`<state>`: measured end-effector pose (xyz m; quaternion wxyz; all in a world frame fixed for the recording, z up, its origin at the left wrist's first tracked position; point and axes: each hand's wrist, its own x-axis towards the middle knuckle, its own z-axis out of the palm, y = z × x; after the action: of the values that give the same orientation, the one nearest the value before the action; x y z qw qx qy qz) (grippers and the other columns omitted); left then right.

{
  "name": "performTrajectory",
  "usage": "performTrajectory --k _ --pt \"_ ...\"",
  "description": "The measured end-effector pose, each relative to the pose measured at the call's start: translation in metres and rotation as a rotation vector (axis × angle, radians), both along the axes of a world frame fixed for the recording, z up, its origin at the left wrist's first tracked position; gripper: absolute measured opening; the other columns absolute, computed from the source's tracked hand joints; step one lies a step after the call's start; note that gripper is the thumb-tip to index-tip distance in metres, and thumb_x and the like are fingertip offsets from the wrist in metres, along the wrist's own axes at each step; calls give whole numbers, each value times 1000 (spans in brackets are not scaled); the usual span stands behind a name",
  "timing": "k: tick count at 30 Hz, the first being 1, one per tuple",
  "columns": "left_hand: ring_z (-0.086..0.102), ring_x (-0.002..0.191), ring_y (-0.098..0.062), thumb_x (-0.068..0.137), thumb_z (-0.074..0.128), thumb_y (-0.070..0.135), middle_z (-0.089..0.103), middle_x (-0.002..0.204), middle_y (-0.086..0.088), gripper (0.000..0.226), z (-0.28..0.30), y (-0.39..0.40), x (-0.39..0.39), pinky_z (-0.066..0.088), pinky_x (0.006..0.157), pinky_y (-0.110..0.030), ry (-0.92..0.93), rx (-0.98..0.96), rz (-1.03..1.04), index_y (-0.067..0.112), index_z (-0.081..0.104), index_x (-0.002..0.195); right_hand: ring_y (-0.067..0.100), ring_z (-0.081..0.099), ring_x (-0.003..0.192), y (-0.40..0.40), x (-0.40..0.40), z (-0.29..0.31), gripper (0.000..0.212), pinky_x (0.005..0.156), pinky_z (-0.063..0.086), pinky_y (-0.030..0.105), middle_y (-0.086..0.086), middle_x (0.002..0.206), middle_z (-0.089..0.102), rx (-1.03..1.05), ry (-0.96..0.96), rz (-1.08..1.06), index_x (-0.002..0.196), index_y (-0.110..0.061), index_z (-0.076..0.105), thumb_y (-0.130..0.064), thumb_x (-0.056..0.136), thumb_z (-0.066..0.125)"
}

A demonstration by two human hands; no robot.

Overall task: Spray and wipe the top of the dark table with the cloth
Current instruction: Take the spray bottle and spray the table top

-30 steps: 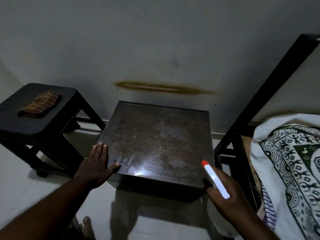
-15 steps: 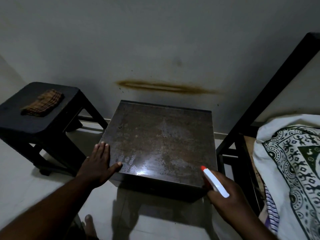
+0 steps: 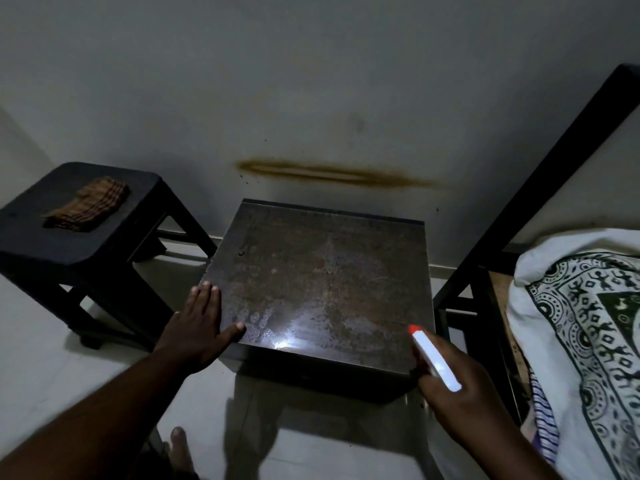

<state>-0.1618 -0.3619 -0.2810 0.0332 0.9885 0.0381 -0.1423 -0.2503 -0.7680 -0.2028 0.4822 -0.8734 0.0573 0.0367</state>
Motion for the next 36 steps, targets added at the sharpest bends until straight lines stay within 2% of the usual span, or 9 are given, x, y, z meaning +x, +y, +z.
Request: performTrajectory --k 7,10,15,18,21,23,27,31,36 --pt "-15 148 -19 71 8 86 -15 163 -4 110 -1 1 0 20 116 -48 1 -9 5 14 -6 154 0 65 101 2 -3 8 76 86 52 33 -32 111 66 -3 20 16 111 -70 55 -3 77 67" --pt "-16 148 -19 72 8 87 -16 163 -4 110 -3 2 1 20 116 -49 -5 -13 13 15 -6 154 7 69 86 10 -3 12 61 80 57 44 -17 99 72 28 27 53 103 -63 62 -9 76 69" --pt "-17 148 -18 77 15 86 -17 162 -3 106 -4 4 0 17 116 -48 3 -26 33 15 -7 154 -2 64 106 41 -1 20 74 93 49 21 -25 113 69 48 13 207 119 -62 58 -6 70 62" --pt "-16 148 -19 78 18 85 -16 163 -4 106 -3 3 0 16 116 -47 -3 -27 39 15 -6 154 9 69 84 59 6 16 68 79 54 34 -9 92 73 64 22 267 110 -58 64 -1 73 68" --pt "-18 148 -19 79 19 84 -16 163 -4 106 -4 3 0 15 117 -48 4 -30 34 14 -7 154 3 66 102 74 11 12 78 91 50 22 -21 110 71 90 15 311 116 -57 64 7 72 66" --pt "-20 147 -18 79 18 84 -18 162 -3 105 -5 2 1 14 117 -48 7 -37 33 15 -8 154 0 64 107 85 15 14 76 92 46 15 -27 116 67 93 -20 302 120 -52 63 7 73 64" --pt "-20 147 -18 79 15 84 -18 162 -3 105 -7 2 0 14 117 -48 -6 -39 24 15 -8 154 13 65 73 92 31 16 53 69 53 38 -4 82 70 84 -18 241 111 -47 66 -9 74 63" --pt "-18 148 -19 81 17 82 -17 162 -4 102 -8 2 1 16 117 -48 -28 -33 9 14 -7 154 0 63 106 81 34 20 64 94 50 27 -20 111 70 92 2 160 112 -53 64 0 76 65" --pt "-18 148 -19 85 22 79 -18 162 -4 99 -6 2 -1 17 117 -47 -35 -37 2 14 -8 154 6 68 80 58 35 17 59 76 54 34 -11 93 72 38 -16 19 100 -57 64 -2 79 68"
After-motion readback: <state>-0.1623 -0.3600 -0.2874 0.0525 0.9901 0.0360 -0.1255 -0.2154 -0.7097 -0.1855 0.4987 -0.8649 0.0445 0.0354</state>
